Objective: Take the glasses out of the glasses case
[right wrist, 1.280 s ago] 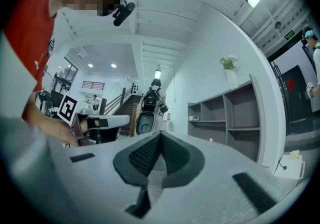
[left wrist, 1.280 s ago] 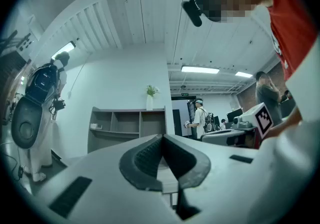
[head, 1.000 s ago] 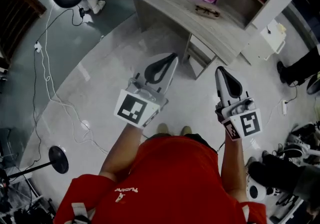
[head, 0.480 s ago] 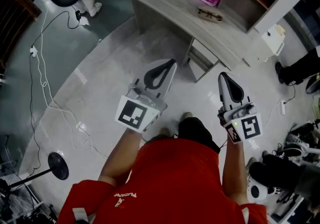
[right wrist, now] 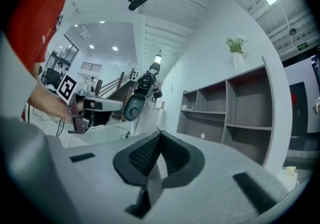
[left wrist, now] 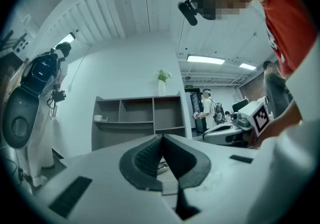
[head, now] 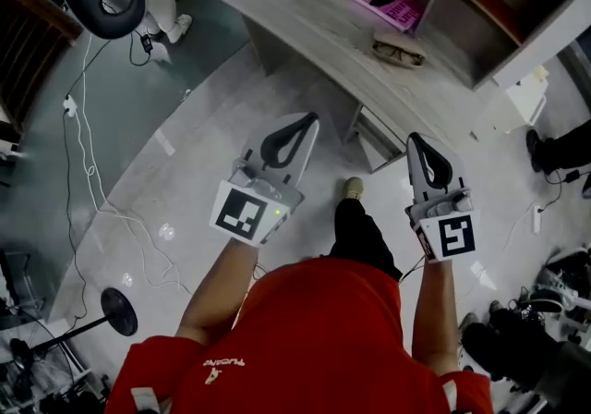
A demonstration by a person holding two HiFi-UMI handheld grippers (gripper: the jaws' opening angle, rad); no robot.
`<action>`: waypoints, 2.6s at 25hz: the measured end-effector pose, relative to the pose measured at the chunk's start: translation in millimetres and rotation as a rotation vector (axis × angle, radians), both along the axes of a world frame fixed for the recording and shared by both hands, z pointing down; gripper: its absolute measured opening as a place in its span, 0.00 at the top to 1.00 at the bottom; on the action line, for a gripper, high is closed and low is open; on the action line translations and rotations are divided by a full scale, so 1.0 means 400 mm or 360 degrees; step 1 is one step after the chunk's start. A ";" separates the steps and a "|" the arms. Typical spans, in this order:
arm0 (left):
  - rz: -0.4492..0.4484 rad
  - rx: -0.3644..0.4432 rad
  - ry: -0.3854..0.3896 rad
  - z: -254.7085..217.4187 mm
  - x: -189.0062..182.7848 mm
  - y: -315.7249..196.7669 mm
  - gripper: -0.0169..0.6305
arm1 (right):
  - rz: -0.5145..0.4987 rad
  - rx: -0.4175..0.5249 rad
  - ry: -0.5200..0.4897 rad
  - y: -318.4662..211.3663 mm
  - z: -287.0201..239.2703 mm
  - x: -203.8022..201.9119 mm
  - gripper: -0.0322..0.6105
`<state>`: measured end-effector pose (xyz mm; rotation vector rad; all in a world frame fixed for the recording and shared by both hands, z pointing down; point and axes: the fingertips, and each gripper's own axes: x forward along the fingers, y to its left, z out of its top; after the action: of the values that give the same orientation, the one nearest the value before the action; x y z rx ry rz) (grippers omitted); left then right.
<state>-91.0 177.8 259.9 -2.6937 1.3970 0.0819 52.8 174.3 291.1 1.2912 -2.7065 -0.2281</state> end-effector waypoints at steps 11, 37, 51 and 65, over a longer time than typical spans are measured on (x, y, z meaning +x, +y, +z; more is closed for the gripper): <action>-0.0019 -0.0165 -0.0130 0.139 0.119 -0.414 0.96 | -0.0122 -0.0130 0.0064 -0.377 0.114 0.063 0.94; 0.0293 -0.0556 -0.0464 0.524 0.243 -0.785 0.96 | 0.0109 -0.0554 0.0364 -0.714 0.462 0.066 0.94; 0.0398 -0.0814 -0.0602 0.625 0.284 -0.819 0.83 | 0.0165 -0.0630 0.0401 -0.750 0.508 0.080 0.94; 0.0583 -0.0865 -0.0832 0.673 0.328 -0.795 0.80 | 0.0151 -0.0627 0.0438 -0.800 0.509 0.075 0.94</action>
<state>40.2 -140.2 529.2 -3.0077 0.8438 -1.0293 82.7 -145.5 494.7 1.1678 -2.3035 0.1249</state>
